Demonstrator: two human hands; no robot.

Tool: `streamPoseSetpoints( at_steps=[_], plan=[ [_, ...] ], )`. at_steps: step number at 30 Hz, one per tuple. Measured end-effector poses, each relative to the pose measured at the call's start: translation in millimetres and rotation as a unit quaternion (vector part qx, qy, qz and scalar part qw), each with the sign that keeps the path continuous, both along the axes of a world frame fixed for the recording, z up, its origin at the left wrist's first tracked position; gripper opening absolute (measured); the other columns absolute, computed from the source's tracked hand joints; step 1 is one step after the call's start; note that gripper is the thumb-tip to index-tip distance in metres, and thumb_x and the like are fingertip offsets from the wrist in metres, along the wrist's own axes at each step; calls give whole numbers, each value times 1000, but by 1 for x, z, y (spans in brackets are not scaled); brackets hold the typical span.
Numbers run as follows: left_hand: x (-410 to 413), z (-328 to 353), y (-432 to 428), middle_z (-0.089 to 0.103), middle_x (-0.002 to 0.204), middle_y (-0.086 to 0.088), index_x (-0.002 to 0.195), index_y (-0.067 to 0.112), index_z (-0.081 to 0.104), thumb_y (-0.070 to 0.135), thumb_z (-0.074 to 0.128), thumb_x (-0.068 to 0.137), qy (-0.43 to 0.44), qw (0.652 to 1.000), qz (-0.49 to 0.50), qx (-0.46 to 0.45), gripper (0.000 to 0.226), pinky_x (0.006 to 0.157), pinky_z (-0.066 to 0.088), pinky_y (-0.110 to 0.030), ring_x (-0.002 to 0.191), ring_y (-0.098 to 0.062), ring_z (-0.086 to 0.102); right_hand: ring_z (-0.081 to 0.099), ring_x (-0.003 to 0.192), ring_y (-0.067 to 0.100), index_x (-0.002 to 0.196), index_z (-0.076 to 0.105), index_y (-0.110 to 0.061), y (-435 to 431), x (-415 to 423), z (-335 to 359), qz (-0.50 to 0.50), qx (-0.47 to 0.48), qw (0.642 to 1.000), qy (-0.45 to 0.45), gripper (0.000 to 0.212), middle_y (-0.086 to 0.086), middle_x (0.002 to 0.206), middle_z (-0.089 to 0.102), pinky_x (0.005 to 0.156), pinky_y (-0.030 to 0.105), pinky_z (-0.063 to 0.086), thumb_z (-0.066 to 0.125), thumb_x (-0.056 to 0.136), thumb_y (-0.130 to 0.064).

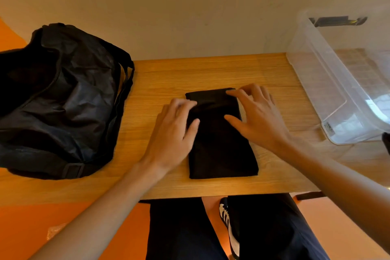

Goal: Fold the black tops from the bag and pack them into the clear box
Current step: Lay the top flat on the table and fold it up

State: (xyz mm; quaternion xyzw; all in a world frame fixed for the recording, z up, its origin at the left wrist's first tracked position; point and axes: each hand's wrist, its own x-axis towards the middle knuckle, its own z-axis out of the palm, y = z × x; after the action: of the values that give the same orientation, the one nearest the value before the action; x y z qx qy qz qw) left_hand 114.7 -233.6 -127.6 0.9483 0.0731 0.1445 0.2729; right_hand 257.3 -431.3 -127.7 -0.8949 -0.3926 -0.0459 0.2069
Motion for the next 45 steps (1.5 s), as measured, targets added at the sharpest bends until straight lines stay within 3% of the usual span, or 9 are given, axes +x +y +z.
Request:
streamPoseSetpoints(
  at_steps=[4, 12, 18, 27, 33, 36, 38, 41, 45],
  plan=[
    [41, -13, 26, 48, 140, -4, 144, 12, 54, 31, 69, 94, 21, 997, -29, 75, 55, 110, 42, -42, 129, -22, 44, 42, 125, 24, 146, 50, -31, 17, 31, -1, 44, -47, 998, 8, 72, 3, 136, 48, 108, 44, 38, 70, 83, -58],
    [56, -22, 39, 67, 107, -8, 108, 6, 76, 16, 72, 92, -111, 960, -132, 222, 19, 81, 43, -40, 100, -28, 57, 57, 109, 26, 110, 76, -18, 20, 44, -22, 146, 25, 981, -128, 28, 2, 115, 66, 99, 39, 37, 58, 97, -35],
    [50, -15, 36, 68, 99, -8, 103, 3, 76, 15, 63, 98, -163, 956, -144, 195, 18, 78, 44, -39, 93, -26, 58, 60, 99, 25, 107, 77, -14, 14, 36, -22, 156, 107, 970, -150, 17, 1, 105, 69, 89, 39, 42, 66, 99, -25],
    [37, -24, 35, 73, 115, -8, 107, 4, 75, 12, 59, 101, -155, 951, -201, 178, 19, 89, 50, -39, 111, -26, 68, 60, 98, 24, 109, 76, -13, 0, 27, -29, 201, 89, 965, -146, 17, 1, 108, 69, 86, 37, 43, 66, 100, -24],
    [33, -23, 34, 70, 122, -9, 106, 5, 75, 22, 56, 104, -135, 963, -189, 135, 26, 95, 49, -43, 119, -24, 64, 58, 103, 24, 112, 76, -15, -2, 25, -20, 193, 75, 972, -116, 36, 5, 114, 66, 88, 38, 42, 61, 99, -45],
    [37, -15, 31, 53, 150, -8, 135, 4, 61, 28, 41, 107, -87, 983, -146, 70, 42, 114, 37, -38, 140, -21, 47, 55, 120, 25, 139, 62, -16, 6, 26, -9, 153, 81, 983, -64, 49, 7, 135, 61, 97, 42, 41, 41, 104, -43],
    [43, -17, 33, 22, 169, -4, 159, 9, 30, 40, 30, 109, 3, 980, -165, 112, 59, 126, 16, -35, 157, -16, 15, 31, 150, 22, 157, 38, -24, 16, 29, -7, 136, -3, 990, -30, 57, 5, 162, 38, 119, 41, 27, 24, 107, -47],
    [48, -28, 41, -6, 171, 0, 163, 15, 5, 51, 15, 108, 89, 954, -203, 203, 67, 129, 2, -39, 157, -9, -12, -9, 157, 11, 163, 14, -27, 23, 33, -16, 159, -125, 979, 3, 63, -2, 171, 3, 128, 39, -1, 7, 107, -54],
    [50, -29, 51, -19, 169, 5, 162, 20, -10, 57, 13, 105, 126, 942, -217, 225, 71, 127, -9, -35, 154, -6, -22, -19, 153, 3, 163, 3, -25, 18, 32, -27, 172, -146, 973, 38, 63, -6, 170, -6, 127, 34, -10, 4, 107, -54]
  ],
)
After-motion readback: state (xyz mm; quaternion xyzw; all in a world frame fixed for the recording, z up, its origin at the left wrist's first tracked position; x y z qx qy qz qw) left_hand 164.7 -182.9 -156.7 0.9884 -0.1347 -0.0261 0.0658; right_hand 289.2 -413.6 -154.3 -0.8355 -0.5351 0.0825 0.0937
